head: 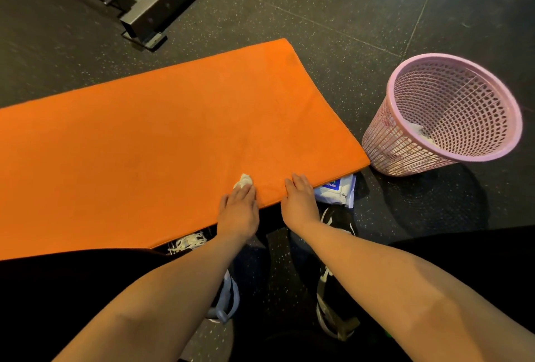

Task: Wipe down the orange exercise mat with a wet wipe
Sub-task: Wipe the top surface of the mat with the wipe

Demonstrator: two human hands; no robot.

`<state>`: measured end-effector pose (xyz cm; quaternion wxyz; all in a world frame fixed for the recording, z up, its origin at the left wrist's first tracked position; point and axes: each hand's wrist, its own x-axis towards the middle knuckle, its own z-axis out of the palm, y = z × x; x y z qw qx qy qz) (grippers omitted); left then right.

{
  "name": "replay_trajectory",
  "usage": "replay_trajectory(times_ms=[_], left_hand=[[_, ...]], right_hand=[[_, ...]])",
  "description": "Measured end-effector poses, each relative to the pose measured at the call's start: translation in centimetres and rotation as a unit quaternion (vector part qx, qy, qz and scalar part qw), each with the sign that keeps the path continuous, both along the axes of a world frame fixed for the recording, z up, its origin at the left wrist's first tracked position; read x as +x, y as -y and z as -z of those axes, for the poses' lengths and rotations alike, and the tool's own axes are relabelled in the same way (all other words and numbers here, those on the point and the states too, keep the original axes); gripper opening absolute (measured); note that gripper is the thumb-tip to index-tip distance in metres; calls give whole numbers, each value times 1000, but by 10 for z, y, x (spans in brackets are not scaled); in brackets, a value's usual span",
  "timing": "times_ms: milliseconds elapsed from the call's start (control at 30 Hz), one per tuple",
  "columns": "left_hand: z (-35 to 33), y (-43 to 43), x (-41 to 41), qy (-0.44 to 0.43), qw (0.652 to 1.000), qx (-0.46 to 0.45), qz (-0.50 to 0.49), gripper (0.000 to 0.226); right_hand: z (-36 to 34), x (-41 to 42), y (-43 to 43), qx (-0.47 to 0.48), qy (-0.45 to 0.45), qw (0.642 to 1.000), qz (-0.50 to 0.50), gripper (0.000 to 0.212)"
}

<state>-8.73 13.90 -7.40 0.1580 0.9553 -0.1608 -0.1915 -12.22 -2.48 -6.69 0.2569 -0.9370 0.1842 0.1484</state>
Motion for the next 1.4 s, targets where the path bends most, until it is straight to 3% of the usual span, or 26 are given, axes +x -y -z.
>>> replay_trajectory(times_ms=[233, 333, 467, 600, 900, 1067, 1200, 1400], left_hand=[[1, 24, -30, -23, 988, -115, 98, 53], [3, 12, -26, 4, 990, -65, 123, 62], [-7, -13, -11, 20, 998, -48, 22, 46], [-15, 1, 1, -24, 994, -102, -11, 35], [-39, 12, 7, -33, 959, -251, -129, 12], [-47, 12, 15, -57, 949, -271, -152, 11], [-51, 13, 13, -59, 944, -273, -176, 13], [-59, 12, 11, -69, 924, -294, -235, 11]], right_hand=[[-6, -4, -6, 14, -21, 999, -26, 52], [-6, -7, -7, 4, -34, 998, -50, 54], [-6, -9, -8, -17, -39, 997, -64, 58], [-11, -4, -16, -43, -38, 996, -67, 56], [-22, 4, -15, 122, 24, 992, -20, 49], [-34, 4, -19, 188, 60, 980, 24, 37], [-41, 5, -19, 213, 74, 970, 87, 4], [-48, 3, -18, 198, 79, 972, 97, 10]])
